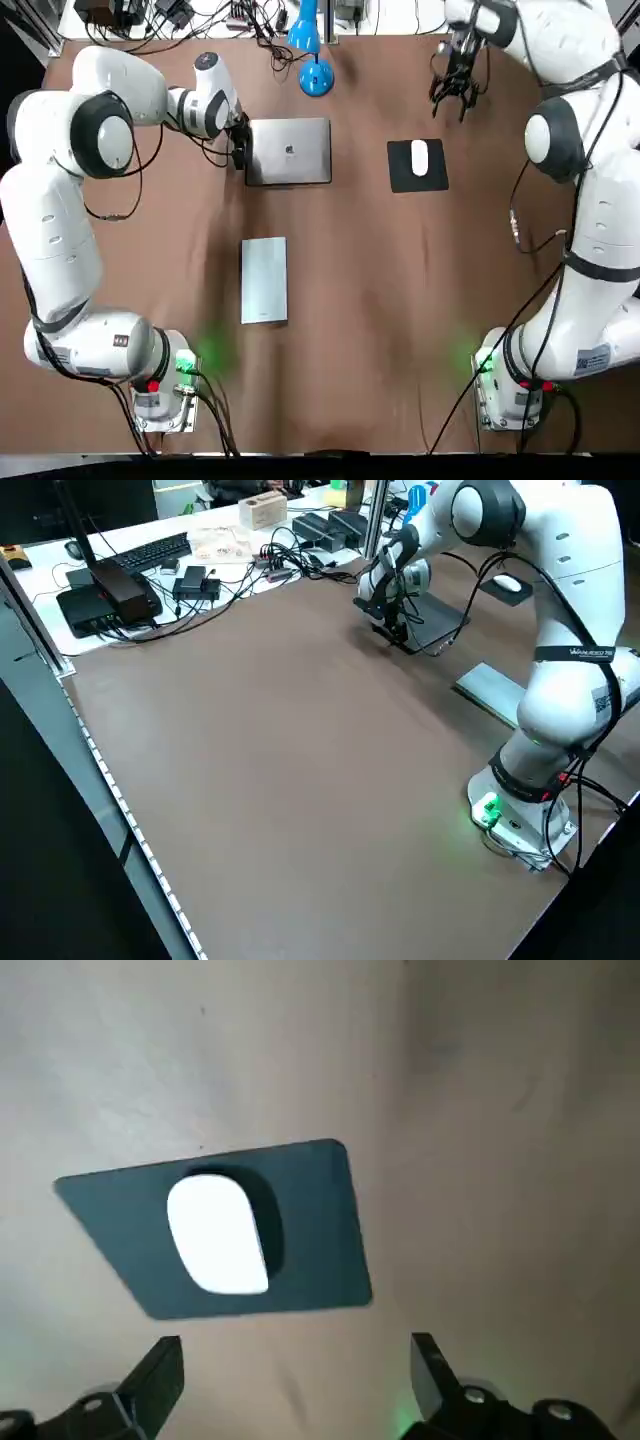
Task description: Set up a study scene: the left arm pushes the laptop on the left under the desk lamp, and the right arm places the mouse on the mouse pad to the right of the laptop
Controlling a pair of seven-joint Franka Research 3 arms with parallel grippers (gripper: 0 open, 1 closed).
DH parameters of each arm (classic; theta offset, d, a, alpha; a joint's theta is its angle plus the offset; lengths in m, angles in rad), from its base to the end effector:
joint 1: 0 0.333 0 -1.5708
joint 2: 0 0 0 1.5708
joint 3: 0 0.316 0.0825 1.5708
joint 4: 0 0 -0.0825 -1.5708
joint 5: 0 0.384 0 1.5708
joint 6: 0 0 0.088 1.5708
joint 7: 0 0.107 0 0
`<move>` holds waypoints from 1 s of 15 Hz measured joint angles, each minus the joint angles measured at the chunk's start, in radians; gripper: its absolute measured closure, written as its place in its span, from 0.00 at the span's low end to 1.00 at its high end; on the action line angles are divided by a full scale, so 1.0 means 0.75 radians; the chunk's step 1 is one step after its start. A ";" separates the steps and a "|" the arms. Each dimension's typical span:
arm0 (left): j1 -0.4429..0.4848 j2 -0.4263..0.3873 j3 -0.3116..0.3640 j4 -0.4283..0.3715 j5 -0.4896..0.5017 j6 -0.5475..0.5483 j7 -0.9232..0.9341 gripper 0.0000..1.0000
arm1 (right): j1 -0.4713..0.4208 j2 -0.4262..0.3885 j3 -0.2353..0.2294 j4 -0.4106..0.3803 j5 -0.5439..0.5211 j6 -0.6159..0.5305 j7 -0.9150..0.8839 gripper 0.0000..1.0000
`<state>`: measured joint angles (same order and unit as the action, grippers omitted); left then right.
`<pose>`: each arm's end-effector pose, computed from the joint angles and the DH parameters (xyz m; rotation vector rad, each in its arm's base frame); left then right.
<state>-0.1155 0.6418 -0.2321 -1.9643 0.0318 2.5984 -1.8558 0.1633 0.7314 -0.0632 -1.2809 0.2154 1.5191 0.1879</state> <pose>0.5762 -0.2071 0.1507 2.2212 2.1247 -0.1598 0.6757 0.1011 0.2897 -2.9424 0.1844 0.7681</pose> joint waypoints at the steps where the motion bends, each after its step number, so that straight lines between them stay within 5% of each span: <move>1: -0.017 0.000 0.000 0.000 -0.002 0.005 -0.011 0.00 | -0.018 -0.004 -0.001 0.042 -0.001 -0.037 -0.009 0.00; 7: -0.137 0.017 -0.001 0.020 -0.037 0.045 -0.099 0.00 | -0.089 -0.146 -0.022 0.193 -0.139 -0.079 -0.026 0.00; 15: -0.233 0.062 -0.001 0.064 -0.095 0.101 -0.156 0.00 | -0.188 -0.408 -0.033 0.208 -0.153 -0.095 -0.166 0.00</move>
<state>-0.2899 0.6886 -0.2325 -1.9161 -0.0397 2.6739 -1.9730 0.0220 0.4253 -0.0882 -1.1245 0.1008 1.4477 0.0635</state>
